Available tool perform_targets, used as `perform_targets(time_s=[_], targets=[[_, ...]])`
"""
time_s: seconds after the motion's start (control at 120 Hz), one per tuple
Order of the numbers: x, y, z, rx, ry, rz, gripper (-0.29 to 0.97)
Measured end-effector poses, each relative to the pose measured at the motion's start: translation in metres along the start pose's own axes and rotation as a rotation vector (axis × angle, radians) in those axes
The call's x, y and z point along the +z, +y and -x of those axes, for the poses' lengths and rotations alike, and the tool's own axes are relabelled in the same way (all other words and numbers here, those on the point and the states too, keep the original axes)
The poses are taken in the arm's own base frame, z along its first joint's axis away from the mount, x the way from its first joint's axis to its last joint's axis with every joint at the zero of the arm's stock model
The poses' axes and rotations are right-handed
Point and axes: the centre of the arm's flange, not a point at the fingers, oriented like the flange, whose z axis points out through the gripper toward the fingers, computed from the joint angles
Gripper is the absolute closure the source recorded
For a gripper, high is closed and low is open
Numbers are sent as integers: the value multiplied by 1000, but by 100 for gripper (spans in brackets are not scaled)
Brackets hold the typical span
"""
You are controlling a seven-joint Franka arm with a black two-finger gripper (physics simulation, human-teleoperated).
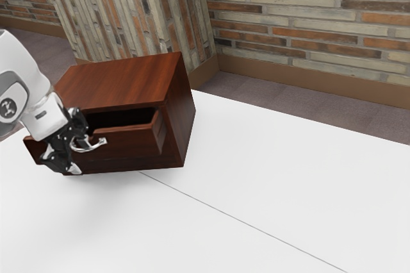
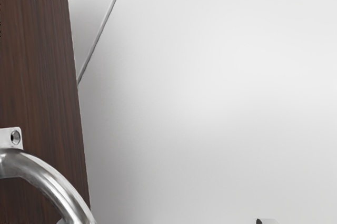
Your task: Pull the drawer handle with one arm to open the drawer
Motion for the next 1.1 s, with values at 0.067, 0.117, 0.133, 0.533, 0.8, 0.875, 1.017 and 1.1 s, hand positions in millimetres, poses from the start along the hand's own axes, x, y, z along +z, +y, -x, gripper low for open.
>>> perform_targets(time_s=[0.067,0.117,0.133,0.533,0.8,0.875,1.017,1.1], targets=[[-2,5,0,-1,4,-3,28],[-4,9,0,-1,6,-7,29],[-5,11,0,-1,6,-8,29],[-11,39,-2,-4,16,-17,28],[-15,57,-3,-13,32,-26,27],[-15,62,-3,-15,38,-28,26],[-16,72,-3,-20,49,-30,25],[-18,76,-5,-20,54,-36,25]])
